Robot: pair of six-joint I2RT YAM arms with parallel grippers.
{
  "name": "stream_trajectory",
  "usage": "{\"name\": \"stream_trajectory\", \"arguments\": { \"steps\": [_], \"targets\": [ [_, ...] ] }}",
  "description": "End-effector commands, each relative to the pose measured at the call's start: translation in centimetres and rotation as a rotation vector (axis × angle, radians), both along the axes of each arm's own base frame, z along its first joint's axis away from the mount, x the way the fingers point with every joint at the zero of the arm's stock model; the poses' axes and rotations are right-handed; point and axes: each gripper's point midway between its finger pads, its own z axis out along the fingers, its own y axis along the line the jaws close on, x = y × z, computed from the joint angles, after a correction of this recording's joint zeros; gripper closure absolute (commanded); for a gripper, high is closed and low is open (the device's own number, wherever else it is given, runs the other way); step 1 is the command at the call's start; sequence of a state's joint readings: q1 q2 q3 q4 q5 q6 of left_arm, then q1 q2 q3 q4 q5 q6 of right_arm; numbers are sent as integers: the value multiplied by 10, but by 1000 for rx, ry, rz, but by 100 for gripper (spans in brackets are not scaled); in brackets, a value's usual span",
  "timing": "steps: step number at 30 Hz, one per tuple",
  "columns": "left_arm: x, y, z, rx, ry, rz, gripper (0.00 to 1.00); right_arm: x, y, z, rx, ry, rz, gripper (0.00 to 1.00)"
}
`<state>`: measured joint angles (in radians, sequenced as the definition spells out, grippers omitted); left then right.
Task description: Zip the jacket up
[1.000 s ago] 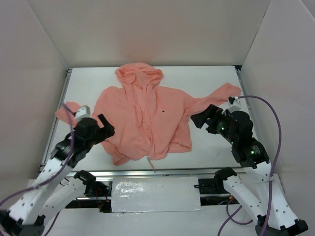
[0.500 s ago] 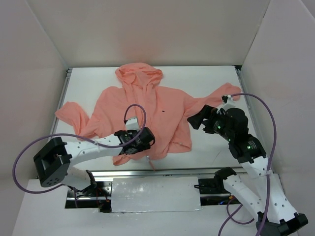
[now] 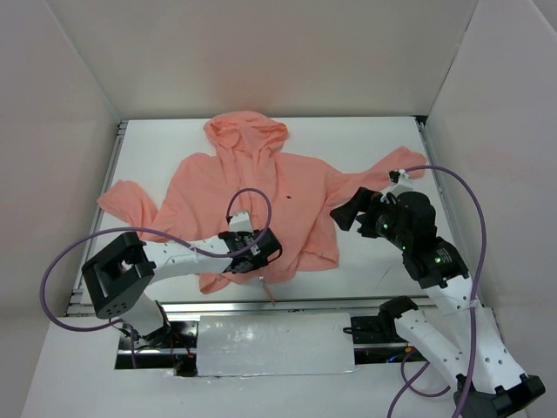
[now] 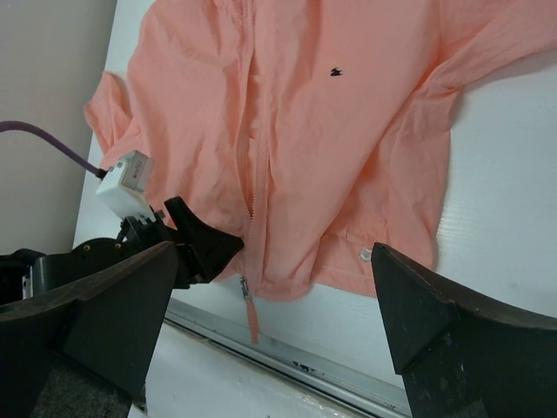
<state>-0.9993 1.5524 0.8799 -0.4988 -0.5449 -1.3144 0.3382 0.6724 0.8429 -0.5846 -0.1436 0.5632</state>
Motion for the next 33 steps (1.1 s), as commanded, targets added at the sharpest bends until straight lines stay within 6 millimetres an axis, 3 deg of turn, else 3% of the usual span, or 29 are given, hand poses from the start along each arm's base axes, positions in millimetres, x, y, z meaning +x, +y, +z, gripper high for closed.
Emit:
{"name": "stream_trajectory", "arguments": {
  "steps": [1, 2, 7, 9, 10, 12, 16, 20, 23, 24, 26, 27, 29, 31, 33],
  "targets": [
    [7, -11, 3, -24, -17, 12, 37, 2, 1, 3, -6, -34, 11, 0],
    [7, -11, 2, -20, -17, 16, 43, 1, 1, 3, -6, -34, 11, 0],
    [5, -4, -7, -2, -7, 25, 43, 0, 2, 4, -3, -36, 14, 0],
    [5, 0, -8, 6, -8, 33, 55, 0, 2, 4, -2, -37, 15, 0],
    [5, 1, -7, 3, -12, 40, 68, 0, 3, 3, -2, -32, 19, 0],
    [5, 7, -4, 13, -22, 54, 82, 1, 3, 4, -1, -34, 19, 0],
    [7, 11, 15, -19, -71, 53, 86, 2, 9, 0, 6, -27, 49, 0],
    [4, 18, 30, -73, -117, 39, 88, -4, 33, -7, 50, -8, 187, 0],
    [2, 24, 49, -130, -169, 37, 95, -12, 61, -15, 102, 28, 328, 0],
    [1, 28, 52, -135, -177, 38, 95, -14, 72, -11, 119, 6, 377, 0],
    [-1, 30, 55, -151, -198, 12, 98, -19, 91, -22, 143, 40, 452, 0],
    [-1, 29, 64, -176, -224, -15, 99, -23, 105, -15, 179, 6, 522, 0],
    [-3, 25, 73, -232, -264, -64, 100, -33, 130, -28, 198, 63, 623, 2],
    [-8, 25, 75, -278, -284, -107, 100, -39, 161, -26, 208, 60, 723, 5],
    [-8, 22, 87, -334, -332, -130, 100, -36, 177, -40, 202, 100, 748, 6]
  ]
}}
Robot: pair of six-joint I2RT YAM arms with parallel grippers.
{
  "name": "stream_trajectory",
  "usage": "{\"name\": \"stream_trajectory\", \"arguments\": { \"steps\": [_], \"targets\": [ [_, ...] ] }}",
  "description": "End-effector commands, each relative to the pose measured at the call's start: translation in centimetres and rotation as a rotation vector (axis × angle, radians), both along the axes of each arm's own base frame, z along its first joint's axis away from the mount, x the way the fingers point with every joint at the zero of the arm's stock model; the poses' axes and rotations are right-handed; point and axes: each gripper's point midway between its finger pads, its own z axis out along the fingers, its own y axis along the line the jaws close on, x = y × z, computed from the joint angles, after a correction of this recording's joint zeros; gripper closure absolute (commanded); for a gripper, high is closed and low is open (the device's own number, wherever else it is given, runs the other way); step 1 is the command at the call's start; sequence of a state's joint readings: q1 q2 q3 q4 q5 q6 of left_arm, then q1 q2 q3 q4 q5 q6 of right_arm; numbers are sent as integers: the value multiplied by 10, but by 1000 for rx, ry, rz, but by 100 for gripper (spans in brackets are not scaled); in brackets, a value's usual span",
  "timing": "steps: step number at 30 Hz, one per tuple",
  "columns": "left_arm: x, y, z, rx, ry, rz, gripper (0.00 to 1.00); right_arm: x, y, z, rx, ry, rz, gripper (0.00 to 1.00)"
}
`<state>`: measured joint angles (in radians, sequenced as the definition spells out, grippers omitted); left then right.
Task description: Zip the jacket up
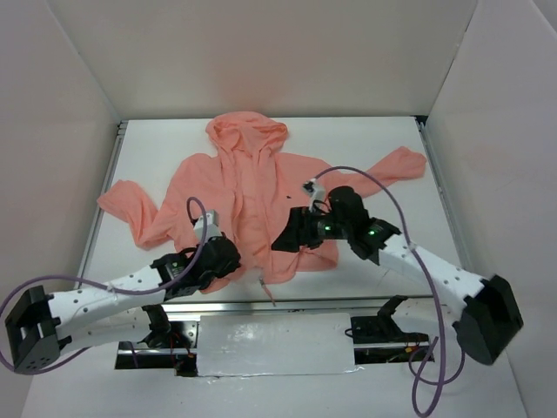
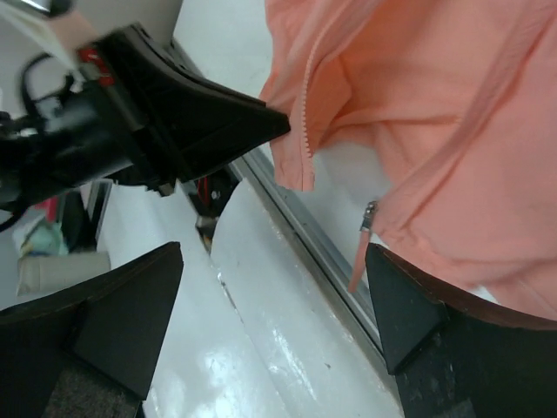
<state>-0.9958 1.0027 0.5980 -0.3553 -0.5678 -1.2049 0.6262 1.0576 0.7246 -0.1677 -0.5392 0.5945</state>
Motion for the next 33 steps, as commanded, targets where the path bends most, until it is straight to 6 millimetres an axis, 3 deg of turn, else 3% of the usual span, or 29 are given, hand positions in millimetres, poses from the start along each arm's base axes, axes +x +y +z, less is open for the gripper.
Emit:
{"name": "stream_trajectory", "arguments": {
  "steps": [1, 2, 4, 5, 7, 9, 13, 22, 23, 27, 28, 30, 31, 32, 33],
  "targets": [
    [3, -9, 20, -81, -96, -71, 100, 3, 42, 22, 111, -59, 112, 8],
    [1, -9, 22, -111, -112, -85, 100, 2, 51, 11, 101, -28, 128, 9],
    [-4, -8, 17, -120, -122, -115, 100, 6, 64, 9, 116, -17, 136, 16],
    [-5, -10, 18, -132, -130, -130, 100, 1, 74, -6, 98, 27, 172, 19],
    [-8, -13, 21, -174, -154, -159, 100, 1, 87, -7, 99, 42, 204, 27],
    [-11, -17, 24, -198, -169, -193, 100, -2, 101, -22, 79, 72, 237, 32],
    [-15, -22, 26, -205, -181, -245, 100, 0, 112, -22, 77, 69, 247, 38],
    [-20, -17, 23, -215, -187, -255, 100, 6, 120, -47, 30, 136, 235, 50],
    [-20, -16, 23, -215, -187, -253, 100, 4, 120, -48, 30, 139, 239, 54],
    [-21, -13, 20, -211, -184, -244, 99, 4, 119, -47, 37, 138, 231, 88],
    [-21, -13, 21, -212, -186, -243, 96, 6, 119, -48, 34, 138, 224, 95],
    [-21, -11, 22, -218, -186, -233, 75, 6, 118, -50, 28, 148, 212, 100],
    [-22, -11, 24, -229, -187, -230, 62, 7, 118, -47, 38, 139, 204, 100],
    [-22, -11, 24, -234, -186, -229, 36, 10, 120, -41, 68, 115, 195, 100],
    [-24, -11, 22, -240, -182, -230, 26, 6, 116, -46, 75, 136, 177, 100]
  ]
}}
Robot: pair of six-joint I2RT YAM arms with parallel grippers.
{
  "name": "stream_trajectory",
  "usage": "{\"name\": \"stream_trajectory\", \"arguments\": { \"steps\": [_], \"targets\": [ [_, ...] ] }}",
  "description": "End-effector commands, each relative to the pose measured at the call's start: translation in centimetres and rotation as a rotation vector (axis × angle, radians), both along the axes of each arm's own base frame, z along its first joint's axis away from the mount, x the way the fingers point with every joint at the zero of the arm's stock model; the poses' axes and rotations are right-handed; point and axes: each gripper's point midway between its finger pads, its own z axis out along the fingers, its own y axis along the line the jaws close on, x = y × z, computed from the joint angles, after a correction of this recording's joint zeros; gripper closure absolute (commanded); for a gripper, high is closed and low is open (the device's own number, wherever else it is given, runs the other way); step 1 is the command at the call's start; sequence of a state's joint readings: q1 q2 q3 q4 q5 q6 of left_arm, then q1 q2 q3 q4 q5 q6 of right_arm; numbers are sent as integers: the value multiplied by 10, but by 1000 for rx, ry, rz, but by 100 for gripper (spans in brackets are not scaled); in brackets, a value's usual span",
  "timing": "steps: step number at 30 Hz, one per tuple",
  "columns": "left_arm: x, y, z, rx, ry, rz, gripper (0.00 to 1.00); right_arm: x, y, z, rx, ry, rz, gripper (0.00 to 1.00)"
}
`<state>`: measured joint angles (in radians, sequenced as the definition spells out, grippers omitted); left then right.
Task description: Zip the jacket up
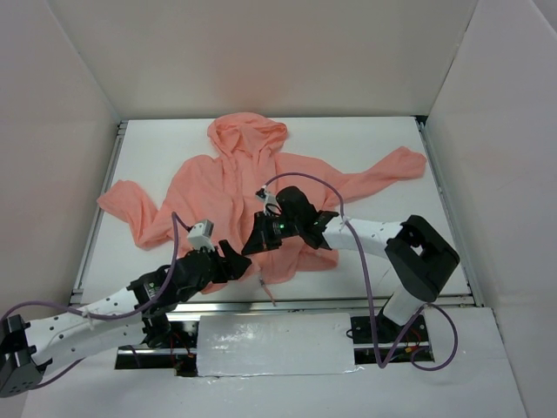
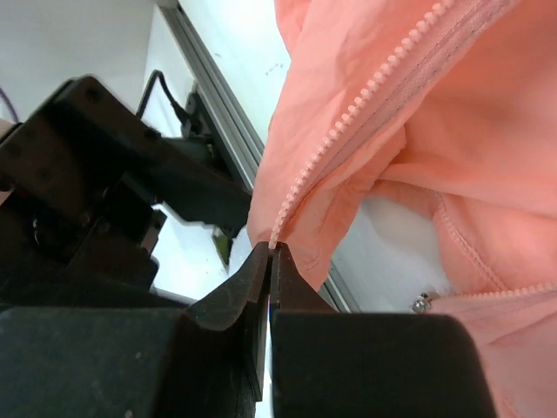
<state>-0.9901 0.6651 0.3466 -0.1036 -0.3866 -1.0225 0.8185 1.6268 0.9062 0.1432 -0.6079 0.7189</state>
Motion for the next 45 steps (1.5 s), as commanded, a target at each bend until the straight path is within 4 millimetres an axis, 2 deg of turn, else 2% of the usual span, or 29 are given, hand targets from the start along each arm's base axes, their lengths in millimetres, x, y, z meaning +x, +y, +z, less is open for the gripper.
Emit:
{"name": "stream_trajectory", "arguments": {
  "steps": [1, 2, 3, 4, 6, 11, 17, 24, 31, 36, 42, 45],
  "targets": [
    [0, -1, 10, -60, -17, 8, 18, 2, 3, 27, 114, -62, -40, 100],
    [-1, -3, 11, -75, -19, 1, 11, 5, 6, 37, 165, -92, -55, 100],
    [-4, -8, 11, -108, -20, -25, 10, 1, 2, 33, 173, -60, -73, 100],
    [-7, -10, 12, -136, -21, -41, 11, 1, 1, 38, 198, -65, -82, 100],
    [-10, -20, 16, -212, -42, -80, 14, 1, 1, 44, 242, -56, -109, 100],
    [-15, -25, 14, -264, -53, -113, 26, 2, 1, 56, 295, -51, -151, 100],
    [-18, -28, 11, -279, -71, -142, 31, 4, 1, 60, 320, -20, -180, 100],
    [-16, -23, 20, -287, -119, -134, 30, -1, 4, 51, 311, 18, -156, 100],
    [-15, -15, 27, -300, -157, -117, 38, 0, 3, 45, 291, 21, -166, 100],
    [-14, -9, 28, -300, -174, -98, 41, -1, 4, 46, 302, 31, -156, 100],
    [-15, -11, 23, -288, -159, -103, 48, -1, 5, 44, 293, 30, -150, 100],
    [-15, -12, 21, -288, -153, -106, 60, -2, 6, 44, 294, 28, -136, 100]
  ]
}}
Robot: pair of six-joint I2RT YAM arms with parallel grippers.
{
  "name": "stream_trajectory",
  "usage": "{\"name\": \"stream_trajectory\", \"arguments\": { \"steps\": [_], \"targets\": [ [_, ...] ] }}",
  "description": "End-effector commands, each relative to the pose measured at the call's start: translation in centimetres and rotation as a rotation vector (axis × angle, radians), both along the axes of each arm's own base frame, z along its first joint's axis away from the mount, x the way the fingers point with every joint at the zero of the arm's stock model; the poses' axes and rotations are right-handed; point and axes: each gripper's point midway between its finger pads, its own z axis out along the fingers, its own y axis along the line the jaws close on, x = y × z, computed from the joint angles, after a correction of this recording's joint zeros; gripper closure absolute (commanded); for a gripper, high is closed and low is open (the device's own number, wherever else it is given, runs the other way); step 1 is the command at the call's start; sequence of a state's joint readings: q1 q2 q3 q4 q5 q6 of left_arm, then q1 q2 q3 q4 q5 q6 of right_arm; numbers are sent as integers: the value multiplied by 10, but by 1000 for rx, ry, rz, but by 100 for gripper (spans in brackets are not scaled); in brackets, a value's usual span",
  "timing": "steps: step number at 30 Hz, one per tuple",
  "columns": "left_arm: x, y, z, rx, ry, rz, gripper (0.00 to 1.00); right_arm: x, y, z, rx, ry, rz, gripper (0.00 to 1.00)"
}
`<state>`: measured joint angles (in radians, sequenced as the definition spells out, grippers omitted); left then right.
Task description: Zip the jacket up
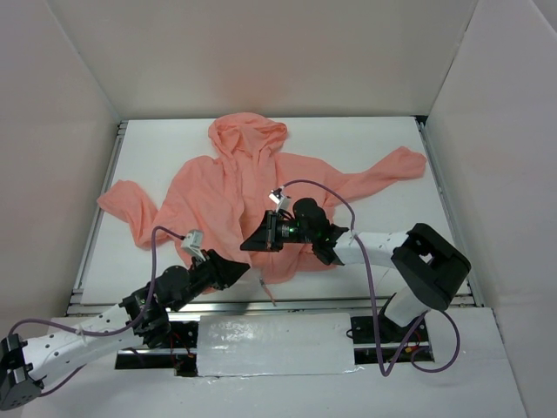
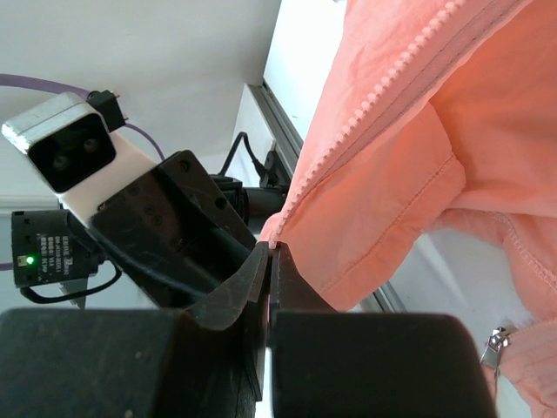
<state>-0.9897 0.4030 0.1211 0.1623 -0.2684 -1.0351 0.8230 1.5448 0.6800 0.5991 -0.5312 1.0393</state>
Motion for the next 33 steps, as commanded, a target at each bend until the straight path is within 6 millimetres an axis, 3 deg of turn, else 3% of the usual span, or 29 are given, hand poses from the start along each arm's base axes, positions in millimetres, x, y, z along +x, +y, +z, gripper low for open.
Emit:
{"name": "stream_trajectory", "arguments": {
  "steps": [1, 3, 7, 8, 9, 11, 16, 19, 20, 22, 24, 28, 31, 32, 33],
  "targets": [
    [2, -2, 1, -5, -26, 0, 62, -3, 7, 12, 42, -44, 32, 100],
    [3, -3, 2, -6, -27, -3, 65, -3, 7, 10, 36, -45, 35, 100],
    [2, -6, 5, -7, -40, -17, 84, -8, 8, 9, 37, -53, 74, 100],
    [3, -5, 4, 1, -39, -13, 88, -10, 9, 10, 43, -56, 85, 97],
    [3, -5, 3, 4, -36, -12, 92, -11, 8, 11, 49, -65, 96, 83],
    [4, -4, 5, 4, -40, -6, 98, -15, 7, 11, 54, -70, 116, 64],
    [3, -3, 12, -24, -63, -7, 100, -24, 3, 5, 50, -96, 160, 60],
    [3, -2, 14, -37, -71, -6, 100, -27, 2, 4, 59, -102, 171, 66],
    [3, -1, 15, -40, -72, -1, 100, -28, 1, 3, 59, -103, 173, 76],
    [3, 0, 16, -49, -77, 1, 100, -29, 0, 3, 55, -106, 174, 85],
    [3, 0, 16, -51, -77, 4, 100, -29, 0, 1, 47, -106, 175, 87],
    [3, 1, 17, -54, -74, 7, 100, -29, -1, -2, 38, -102, 177, 100],
    [3, 0, 15, -45, -70, 5, 88, -30, -1, -1, 28, -107, 182, 100],
    [3, 0, 15, -43, -68, 3, 76, -30, -1, -2, 19, -116, 187, 100],
    [3, 0, 13, -38, -65, 3, 71, -31, -2, 1, 18, -122, 193, 100]
  ]
}}
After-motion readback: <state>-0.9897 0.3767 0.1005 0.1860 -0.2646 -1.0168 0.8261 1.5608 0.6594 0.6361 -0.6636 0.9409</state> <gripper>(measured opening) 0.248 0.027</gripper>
